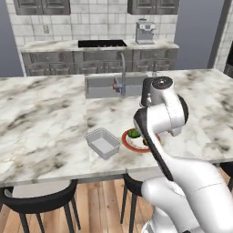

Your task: Retrieve the tupperware and aluminum foil from the cabinet and place them on the dining counter near the plate with avocado and lemon to prepare for storing leftovers.

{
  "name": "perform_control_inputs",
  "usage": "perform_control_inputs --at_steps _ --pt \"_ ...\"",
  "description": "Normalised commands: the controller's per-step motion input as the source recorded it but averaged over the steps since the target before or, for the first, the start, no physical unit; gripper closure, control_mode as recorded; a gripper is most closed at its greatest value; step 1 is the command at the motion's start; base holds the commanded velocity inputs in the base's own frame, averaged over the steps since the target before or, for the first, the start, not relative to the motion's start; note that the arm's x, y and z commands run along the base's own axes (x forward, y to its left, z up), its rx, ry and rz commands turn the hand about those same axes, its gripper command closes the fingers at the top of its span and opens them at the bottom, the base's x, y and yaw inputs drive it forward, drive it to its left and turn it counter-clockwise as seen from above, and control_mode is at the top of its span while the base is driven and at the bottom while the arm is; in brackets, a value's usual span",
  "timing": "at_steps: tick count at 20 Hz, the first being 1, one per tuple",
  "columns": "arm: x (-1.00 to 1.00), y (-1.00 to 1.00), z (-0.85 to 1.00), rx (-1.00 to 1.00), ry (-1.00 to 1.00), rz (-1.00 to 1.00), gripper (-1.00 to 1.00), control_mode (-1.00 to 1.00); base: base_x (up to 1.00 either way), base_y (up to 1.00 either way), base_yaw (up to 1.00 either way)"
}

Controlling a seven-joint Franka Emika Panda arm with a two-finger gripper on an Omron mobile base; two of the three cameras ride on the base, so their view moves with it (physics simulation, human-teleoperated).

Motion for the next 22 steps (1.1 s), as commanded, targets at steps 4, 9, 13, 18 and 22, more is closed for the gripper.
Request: perform_control_inputs --at_steps 4,9,13,18,22 --pt "-0.08 -0.71 0.37 0.27 -0.17 0.0 -1.0 -1.0 0.0 0.0 0.0" --pt "0.0 -0.24 0.28 0.13 -0.05 0.0 -1.0 1.0 0.0 -0.02 0.0" --pt "0.0 0.0 0.0 0.0 0.0 0.0 -1.0 1.0 -0.52 -0.21 -0.03" --pt "0.0 0.0 0.0 0.0 0.0 0.0 -1.0 1.0 -0.84 -0.81 -0.36" --pt "0.0 0.0 0.0 0.0 0.0 0.0 -1.0 1.0 -0.18 -0.91 -0.62"
